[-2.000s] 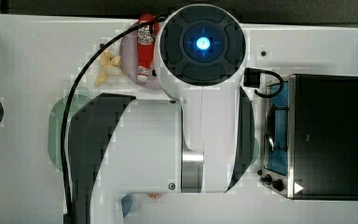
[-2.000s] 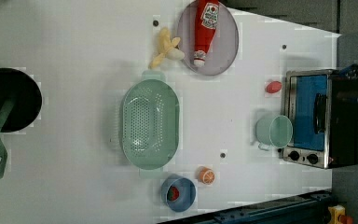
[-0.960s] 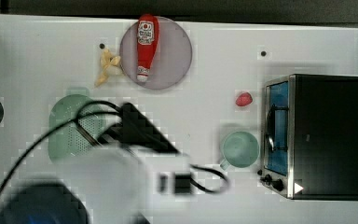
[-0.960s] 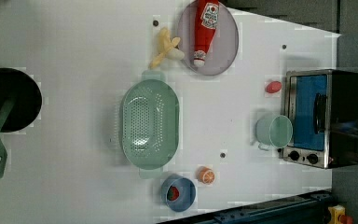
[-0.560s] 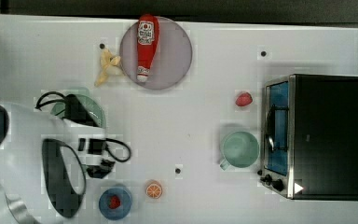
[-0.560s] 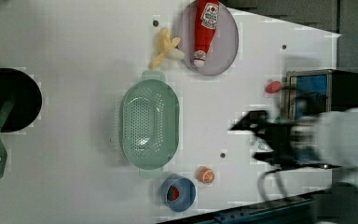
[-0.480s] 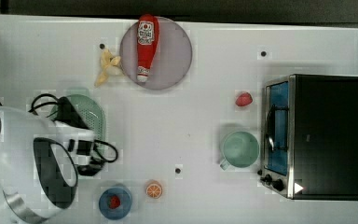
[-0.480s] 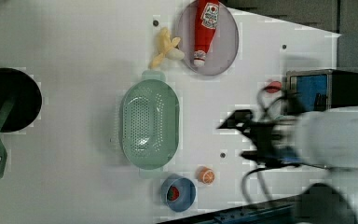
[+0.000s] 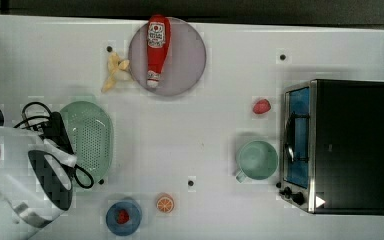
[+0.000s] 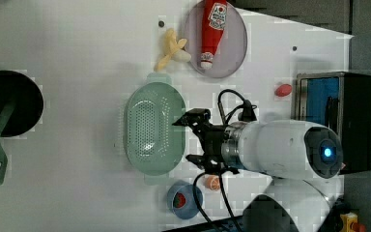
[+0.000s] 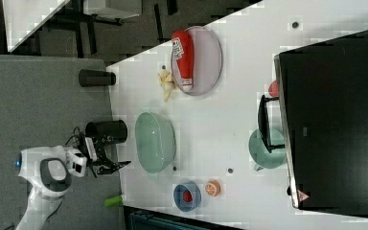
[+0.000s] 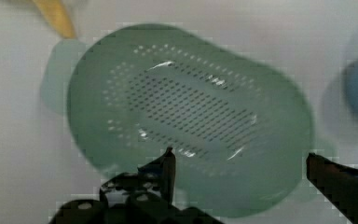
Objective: Drag strainer left to right.
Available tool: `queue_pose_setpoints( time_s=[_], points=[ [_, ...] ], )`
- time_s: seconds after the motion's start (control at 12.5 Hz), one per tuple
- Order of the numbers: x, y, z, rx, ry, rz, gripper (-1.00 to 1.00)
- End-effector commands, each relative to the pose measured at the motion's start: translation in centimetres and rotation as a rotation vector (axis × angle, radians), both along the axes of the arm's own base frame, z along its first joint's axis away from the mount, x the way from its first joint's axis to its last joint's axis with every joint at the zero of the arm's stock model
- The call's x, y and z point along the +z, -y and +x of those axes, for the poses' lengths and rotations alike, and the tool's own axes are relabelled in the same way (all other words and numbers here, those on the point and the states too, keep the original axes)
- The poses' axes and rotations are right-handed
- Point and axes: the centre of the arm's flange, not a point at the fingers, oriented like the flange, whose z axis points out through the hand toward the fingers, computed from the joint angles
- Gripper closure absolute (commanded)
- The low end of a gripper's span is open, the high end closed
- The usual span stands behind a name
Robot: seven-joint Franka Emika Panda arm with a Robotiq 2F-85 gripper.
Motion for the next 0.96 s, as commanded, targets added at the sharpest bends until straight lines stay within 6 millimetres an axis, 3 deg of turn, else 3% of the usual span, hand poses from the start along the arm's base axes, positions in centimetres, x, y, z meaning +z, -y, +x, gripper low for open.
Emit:
queue_pose_setpoints(
  time_s=[0.08, 0.56, 0.96],
  points=[
    [-7.0, 0.2, -0.3, -0.240, -0.063, 0.039, -1.00],
    [-14.6, 1.7, 1.3, -0.279, -0.053, 0.063, -1.00],
    [-17.1, 3.8, 2.3, -0.309, -0.039, 0.013, -1.00]
  ],
)
